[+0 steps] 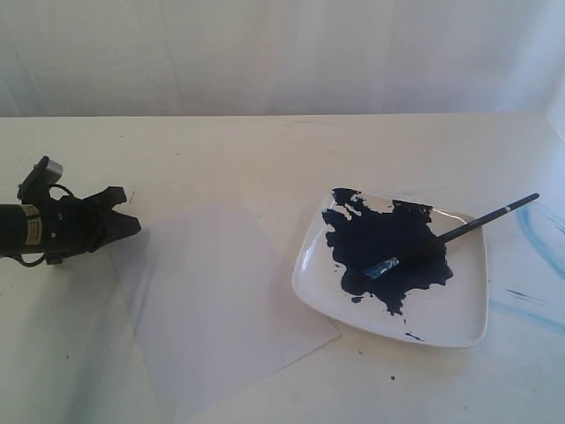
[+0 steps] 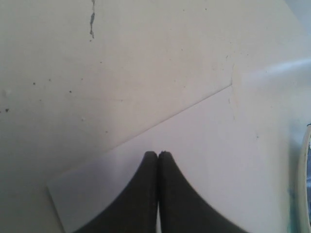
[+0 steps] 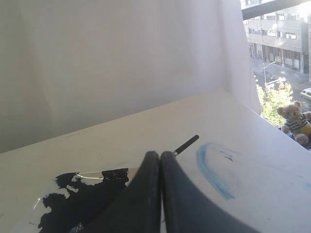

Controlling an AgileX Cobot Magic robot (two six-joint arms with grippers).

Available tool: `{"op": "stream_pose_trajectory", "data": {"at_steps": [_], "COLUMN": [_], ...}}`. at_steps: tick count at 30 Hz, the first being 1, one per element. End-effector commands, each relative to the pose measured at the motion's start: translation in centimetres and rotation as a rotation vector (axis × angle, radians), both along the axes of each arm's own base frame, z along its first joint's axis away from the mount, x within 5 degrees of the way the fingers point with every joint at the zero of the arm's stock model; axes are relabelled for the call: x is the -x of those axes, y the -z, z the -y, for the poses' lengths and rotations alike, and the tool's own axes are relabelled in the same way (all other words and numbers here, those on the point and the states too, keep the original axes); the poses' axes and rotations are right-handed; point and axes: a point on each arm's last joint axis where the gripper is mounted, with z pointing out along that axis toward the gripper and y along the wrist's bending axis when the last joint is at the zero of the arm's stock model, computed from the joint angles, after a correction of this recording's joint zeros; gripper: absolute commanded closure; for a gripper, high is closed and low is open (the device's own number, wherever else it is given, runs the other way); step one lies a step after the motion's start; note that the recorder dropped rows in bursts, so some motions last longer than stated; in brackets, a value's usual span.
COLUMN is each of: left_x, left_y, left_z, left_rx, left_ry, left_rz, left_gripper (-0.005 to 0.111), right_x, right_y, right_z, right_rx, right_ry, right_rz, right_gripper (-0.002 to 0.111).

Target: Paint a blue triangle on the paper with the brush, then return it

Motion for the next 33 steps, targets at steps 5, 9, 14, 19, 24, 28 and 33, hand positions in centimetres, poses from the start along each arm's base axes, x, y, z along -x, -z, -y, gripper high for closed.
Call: {"op": "stream_pose_trajectory", "data": {"at_steps": [5, 9, 14, 19, 24, 28, 33], "left_x": [0.19, 0.22, 0.27, 0.27, 0.27, 0.26, 0.19], "left_y": [1.09, 1.12, 1.12, 1.12, 1.12, 1.08, 0.82], "left_z": [-0.42, -0.42, -0.09, -0.09, -0.09, -0.12, 0.09], "left_rx": [-0.122, -0.186, -0.186, -0.186, -0.186, -0.18, -0.142], "left_ry": [0.016, 0.078, 0.087, 0.087, 0.087, 0.088, 0.086], "left_rz": [-0.026, 0.033, 0.034, 0.034, 0.034, 0.036, 0.049], "left_gripper": [0.107, 0.107, 0.107, 0.107, 0.107, 0.107, 0.107], "right_x": [0.02, 0.02, 0.02, 0.02, 0.02, 0.02, 0.02], "right_y": [0.22, 0.22, 0.22, 0.22, 0.22, 0.22, 0.22], "right_z": [0.03, 0.03, 0.03, 0.03, 0.03, 0.03, 0.03], "right_rx": [-0.008, -0.008, -0.008, -0.008, -0.008, -0.008, -0.008], "right_ry": [0.005, 0.005, 0.005, 0.005, 0.005, 0.005, 0.005], "right_rz": [-0.008, -0.008, -0.008, -0.008, -0.008, -0.008, -0.008], "right_gripper": [0.108, 0.108, 0.108, 0.108, 0.108, 0.108, 0.108]}}
